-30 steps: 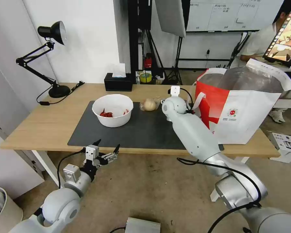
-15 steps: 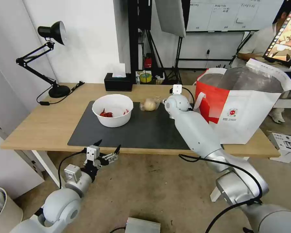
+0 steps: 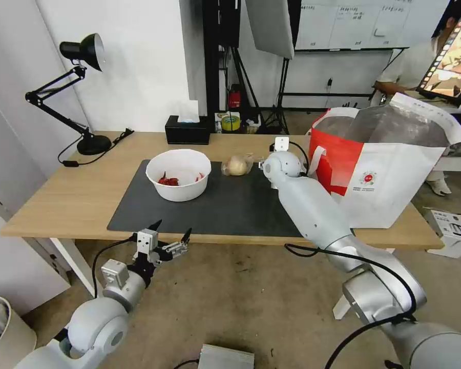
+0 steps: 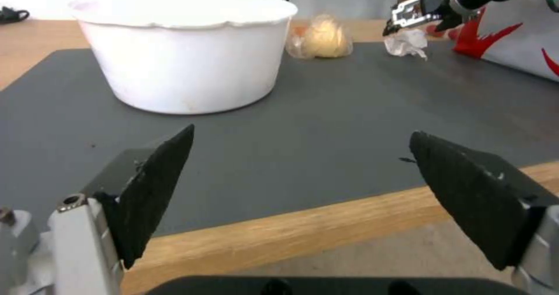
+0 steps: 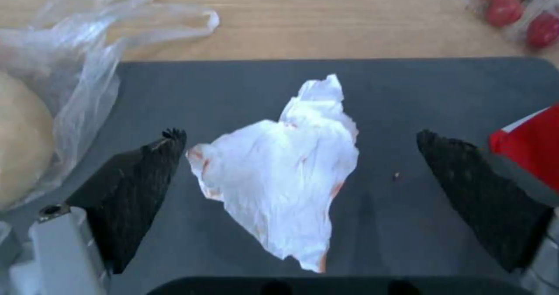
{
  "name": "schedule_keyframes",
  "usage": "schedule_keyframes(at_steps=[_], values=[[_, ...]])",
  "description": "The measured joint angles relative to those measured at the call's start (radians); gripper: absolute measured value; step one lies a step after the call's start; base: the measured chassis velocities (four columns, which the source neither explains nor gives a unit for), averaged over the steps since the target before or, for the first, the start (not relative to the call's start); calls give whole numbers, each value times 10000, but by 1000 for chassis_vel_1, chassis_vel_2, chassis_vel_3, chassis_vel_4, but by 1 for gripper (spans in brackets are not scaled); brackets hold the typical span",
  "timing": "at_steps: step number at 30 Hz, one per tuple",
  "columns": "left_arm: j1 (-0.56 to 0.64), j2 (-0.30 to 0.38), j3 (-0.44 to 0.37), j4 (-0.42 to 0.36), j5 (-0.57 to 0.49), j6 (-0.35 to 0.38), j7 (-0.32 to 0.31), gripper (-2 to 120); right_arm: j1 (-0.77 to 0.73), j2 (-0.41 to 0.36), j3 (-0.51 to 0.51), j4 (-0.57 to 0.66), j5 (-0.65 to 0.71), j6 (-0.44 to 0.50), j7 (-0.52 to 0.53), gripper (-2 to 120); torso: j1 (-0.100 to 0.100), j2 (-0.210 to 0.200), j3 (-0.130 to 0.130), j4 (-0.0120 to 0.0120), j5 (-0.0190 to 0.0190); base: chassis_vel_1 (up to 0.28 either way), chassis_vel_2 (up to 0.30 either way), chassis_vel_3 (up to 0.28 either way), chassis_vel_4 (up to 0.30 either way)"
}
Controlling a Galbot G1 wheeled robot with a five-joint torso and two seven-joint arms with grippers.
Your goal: Pick up the trash from the table and place it into the takeout bag.
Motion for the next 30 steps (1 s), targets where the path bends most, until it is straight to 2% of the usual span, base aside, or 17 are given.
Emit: schedule_keyframes(at_steps=[24, 26, 28, 30], values=[[51, -61, 38, -27, 34, -1, -2, 100, -74, -12, 52, -247, -237, 100, -225, 100, 0, -1, 0, 0, 0, 0, 0, 0, 0], [46, -59, 41, -27, 35, -2, -2, 100, -76, -12, 52, -253, -266, 141, -243, 99, 0, -1, 0, 0, 0, 0, 0, 0, 0], [39, -57, 58, -24, 38, -4, -3, 100, -107, -27, 52, -265, -383, 264, -349, 89, 0, -2, 0, 0, 0, 0, 0, 0, 0], [40, -57, 63, -23, 39, -4, -3, 100, -110, -29, 52, -266, -390, 278, -359, 87, 0, -2, 0, 0, 0, 0, 0, 0, 0]])
